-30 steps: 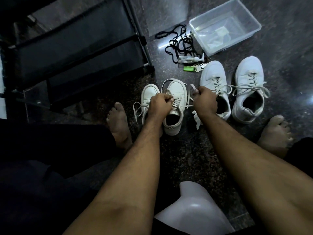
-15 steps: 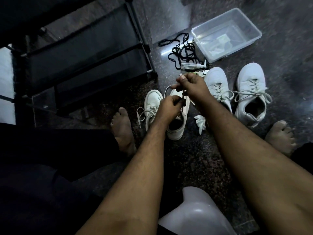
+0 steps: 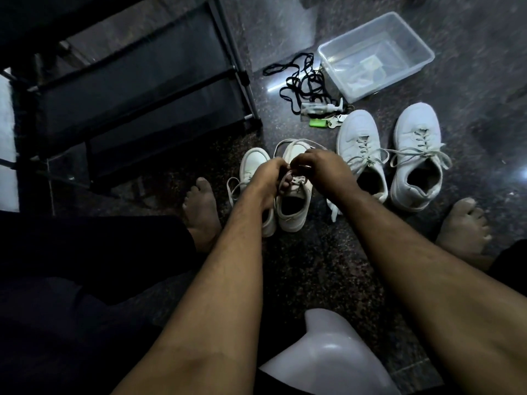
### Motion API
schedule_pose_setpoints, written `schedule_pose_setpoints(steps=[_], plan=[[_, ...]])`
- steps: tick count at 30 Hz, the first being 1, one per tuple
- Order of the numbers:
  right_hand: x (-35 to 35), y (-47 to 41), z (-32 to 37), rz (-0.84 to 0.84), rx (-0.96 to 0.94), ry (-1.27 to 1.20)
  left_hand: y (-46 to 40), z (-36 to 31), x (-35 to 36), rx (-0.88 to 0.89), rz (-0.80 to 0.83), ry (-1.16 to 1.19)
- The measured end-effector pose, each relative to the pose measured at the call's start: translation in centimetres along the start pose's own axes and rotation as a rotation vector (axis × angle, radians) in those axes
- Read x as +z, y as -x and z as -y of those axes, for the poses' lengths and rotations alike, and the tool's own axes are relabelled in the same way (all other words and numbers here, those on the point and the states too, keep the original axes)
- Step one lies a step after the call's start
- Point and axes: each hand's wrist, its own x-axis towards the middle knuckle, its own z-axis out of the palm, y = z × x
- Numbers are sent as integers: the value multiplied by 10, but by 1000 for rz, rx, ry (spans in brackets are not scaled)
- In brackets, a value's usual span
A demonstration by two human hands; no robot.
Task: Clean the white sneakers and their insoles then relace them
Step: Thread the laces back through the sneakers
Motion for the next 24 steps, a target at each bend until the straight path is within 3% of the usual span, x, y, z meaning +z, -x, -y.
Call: schedule_pose_setpoints(steps=[2, 4, 7, 9, 12, 16, 18, 21, 24], plan=[[-1, 0, -1, 9, -16, 164, -3, -3, -2, 65, -49, -27], [-2, 0, 0, -2, 84, 205, -4, -3, -3, 280, -135, -114], [-5, 0, 1, 22, 311, -19, -2, 4, -8, 593, -122, -508], [-8, 0, 0, 93, 381, -230, -2, 9, -11, 633, -118, -684], [-17, 6, 4, 230, 419, -654, -2, 18, -11, 671, -151, -725], [-27, 15, 7, 252, 376, -841, -4, 23, -10, 687, -241, -755], [-26, 13, 0, 156, 418, -763, -1, 17, -10, 636, -225, -635], [-22, 10, -20, 116, 486, -237, 7, 3, -10, 547, -184, -83], [-17, 14, -30, 109, 457, 91, 11, -6, -11, 363, -137, 312]])
